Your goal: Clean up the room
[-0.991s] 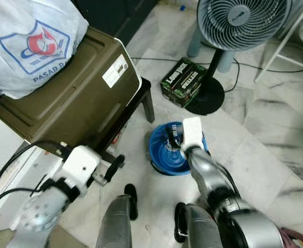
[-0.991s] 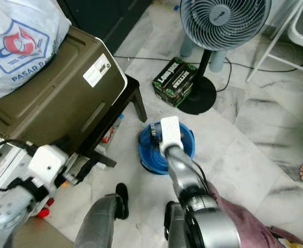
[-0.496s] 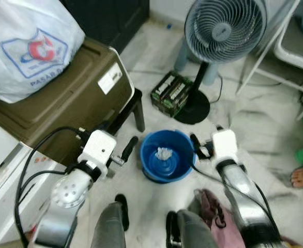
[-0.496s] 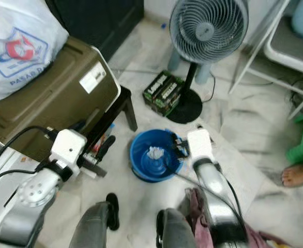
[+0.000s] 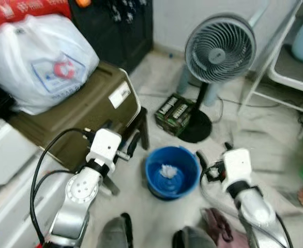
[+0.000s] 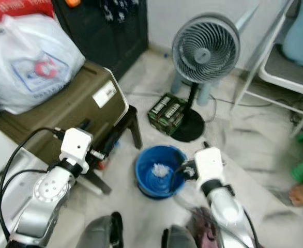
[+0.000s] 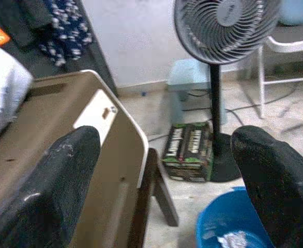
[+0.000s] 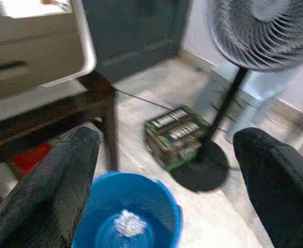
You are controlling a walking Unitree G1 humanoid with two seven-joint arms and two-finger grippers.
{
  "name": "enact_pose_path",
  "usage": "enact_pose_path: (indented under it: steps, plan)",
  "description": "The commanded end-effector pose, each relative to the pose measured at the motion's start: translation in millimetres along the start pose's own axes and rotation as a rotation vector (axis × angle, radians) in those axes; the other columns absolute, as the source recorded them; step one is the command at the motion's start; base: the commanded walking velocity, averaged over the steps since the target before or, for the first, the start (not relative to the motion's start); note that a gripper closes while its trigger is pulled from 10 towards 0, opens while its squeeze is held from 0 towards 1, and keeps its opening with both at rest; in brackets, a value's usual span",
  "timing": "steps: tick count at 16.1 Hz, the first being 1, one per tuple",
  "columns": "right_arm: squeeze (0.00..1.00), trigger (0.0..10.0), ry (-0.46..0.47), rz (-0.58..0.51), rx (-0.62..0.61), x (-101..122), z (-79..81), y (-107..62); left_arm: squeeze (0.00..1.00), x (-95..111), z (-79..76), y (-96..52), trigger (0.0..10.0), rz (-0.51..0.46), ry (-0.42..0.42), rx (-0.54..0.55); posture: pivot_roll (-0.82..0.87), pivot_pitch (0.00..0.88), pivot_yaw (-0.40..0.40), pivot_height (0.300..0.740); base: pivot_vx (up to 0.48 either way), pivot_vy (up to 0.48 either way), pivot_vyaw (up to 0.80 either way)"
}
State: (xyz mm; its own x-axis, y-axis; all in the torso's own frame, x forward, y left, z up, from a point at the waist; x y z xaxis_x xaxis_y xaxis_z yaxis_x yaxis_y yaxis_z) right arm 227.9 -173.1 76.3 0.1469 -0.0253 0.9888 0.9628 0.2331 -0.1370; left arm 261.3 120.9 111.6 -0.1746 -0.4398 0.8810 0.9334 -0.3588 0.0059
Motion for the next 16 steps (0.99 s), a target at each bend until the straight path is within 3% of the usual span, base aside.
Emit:
enact_pose_path:
  steps: [1, 2, 3, 4, 5, 6, 10, 16]
  plan:
    - [1.0, 10.0, -0.034, -0.033, 0.017, 7, 4.6, -4.7, 0.0, -8, 3.1, -0.2, 10.0, 0.033, -0.025, 0.024, -0.12, 0.066, 0.064, 0.74, 0.0, 0.0, 0.0]
    - [1.0, 10.0, -0.021, -0.063, -0.035, 9, 3.9, -10.8, 0.0, -10, 7.3, 2.5, 10.0, 0.041, -0.048, 0.063, -0.11, 0.056, 0.043, 0.74, 0.0, 0.0, 0.0]
    - [0.23, 10.0, -0.007, -0.076, -0.083, 13, 4.5, -12.4, 0.0, -10, 11.4, 3.9, 10.0, 0.039, -0.059, 0.105, -0.1, 0.056, 0.029, 0.74, 0.0, 0.0, 0.0]
    - [0.0, 10.0, 0.003, -0.084, -0.118, 14, 3.2, -11.0, 0.0, -9, 13.0, 4.0, 10.0, 0.034, -0.065, 0.117, -0.1, 0.055, 0.016, 0.74, 0.0, 0.0, 0.0]
    - [0.0, 10.0, 0.071, -0.093, -0.211, 16, -2.8, -7.2, 0.0, -8, 17.1, 4.9, 10.0, 0.025, -0.058, 0.141, -0.09, 0.056, 0.01, 0.74, 0.0, 0.0, 0.43]
    - [0.0, 10.0, 0.069, -0.109, -0.247, 19, -5.6, -4.9, 0.0, -8, 20.9, 5.2, 10.0, 0.024, -0.049, 0.161, -0.1, 0.057, 0.008, 0.74, 0.0, 0.0, 0.8]
    - [0.0, 10.0, 0.041, -0.139, -0.149, 32, 8.8, 3.0, 0.0, -15, 26.9, 0.8, 10.0, 0.056, -0.009, 0.197, -0.09, 0.073, 0.003, 0.74, 0.0, 0.0, 0.8]
    - [0.0, 10.0, 0.061, -0.155, -0.14, 44, 8.0, 13.2, 0.0, -16, 28.3, 1.1, 10.0, 0.086, -0.03, 0.259, -0.08, 0.085, -0.014, 0.74, 0.0, 0.0, 0.8]
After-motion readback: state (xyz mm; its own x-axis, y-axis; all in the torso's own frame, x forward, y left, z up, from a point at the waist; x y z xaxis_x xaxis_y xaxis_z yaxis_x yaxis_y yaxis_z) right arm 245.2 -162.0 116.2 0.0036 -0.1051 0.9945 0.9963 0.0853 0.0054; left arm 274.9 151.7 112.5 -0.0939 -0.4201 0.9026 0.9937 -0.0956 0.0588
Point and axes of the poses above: a point about 5 cm out from each wrist's last joint towards the gripper, its own y axis pointing out of the wrist towards the gripper, its own x axis along the axis of the wrist's last joint, z = x × y, the point moved 1 cm from there along y, pointing out of the wrist towards the gripper, and after that the axes turned 15 degrees about y, right-handed, at the moved point
